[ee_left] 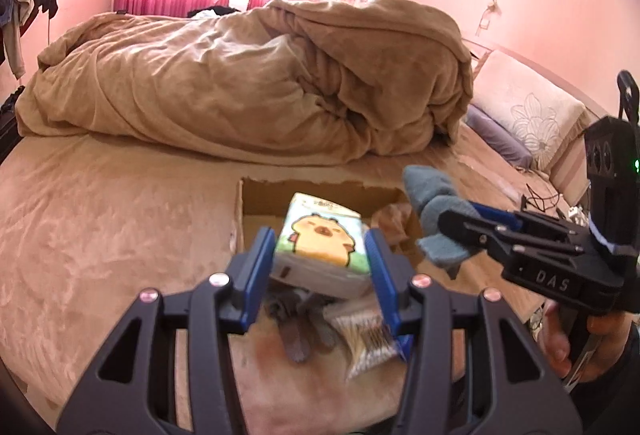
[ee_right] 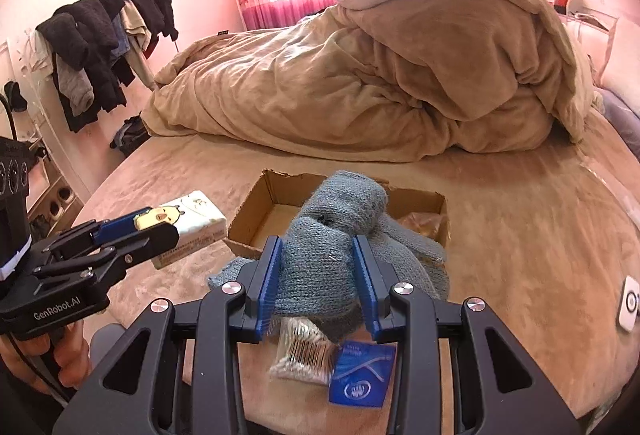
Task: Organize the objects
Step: 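Lift the duck pack and gloves and carry both over the box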
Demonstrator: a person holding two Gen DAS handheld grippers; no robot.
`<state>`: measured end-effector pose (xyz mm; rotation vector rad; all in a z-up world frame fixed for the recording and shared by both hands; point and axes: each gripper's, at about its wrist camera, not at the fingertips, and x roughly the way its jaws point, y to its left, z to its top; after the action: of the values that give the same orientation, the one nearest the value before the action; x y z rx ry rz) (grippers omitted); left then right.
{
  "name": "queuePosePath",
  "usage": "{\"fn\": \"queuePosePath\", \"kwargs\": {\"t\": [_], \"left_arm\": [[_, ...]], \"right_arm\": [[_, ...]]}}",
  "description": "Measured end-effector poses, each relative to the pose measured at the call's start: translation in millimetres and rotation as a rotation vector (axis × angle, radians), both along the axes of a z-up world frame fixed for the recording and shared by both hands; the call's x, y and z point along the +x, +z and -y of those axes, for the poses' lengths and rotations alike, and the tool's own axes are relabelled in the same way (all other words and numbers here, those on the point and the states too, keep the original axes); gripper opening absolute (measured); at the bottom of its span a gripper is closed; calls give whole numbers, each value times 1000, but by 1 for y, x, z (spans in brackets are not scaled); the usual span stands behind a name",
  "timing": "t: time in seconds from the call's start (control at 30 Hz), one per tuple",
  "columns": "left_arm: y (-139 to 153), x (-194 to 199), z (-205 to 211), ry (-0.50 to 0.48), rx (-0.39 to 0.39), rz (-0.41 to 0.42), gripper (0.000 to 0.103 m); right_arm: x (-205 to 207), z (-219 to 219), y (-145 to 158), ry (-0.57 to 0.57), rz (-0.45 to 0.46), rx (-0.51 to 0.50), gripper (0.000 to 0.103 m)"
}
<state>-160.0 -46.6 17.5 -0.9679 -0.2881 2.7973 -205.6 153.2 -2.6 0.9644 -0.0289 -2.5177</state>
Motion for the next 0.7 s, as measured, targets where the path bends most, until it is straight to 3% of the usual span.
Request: {"fn": "queuePosePath", "kwargs": {"t": [0.23, 0.5, 0.7], "left_arm": [[-10, -34, 11, 26, 15, 12, 48], [-50, -76, 18, 72, 38, 69, 48], [-78, -110, 18, 86, -1, 115, 48]], "right_arm": [[-30, 11, 9, 30, -23, 19, 37], [-67, 23, -24, 60, 38, -14, 37], [-83, 30, -45, 96, 70, 7, 37]]}}
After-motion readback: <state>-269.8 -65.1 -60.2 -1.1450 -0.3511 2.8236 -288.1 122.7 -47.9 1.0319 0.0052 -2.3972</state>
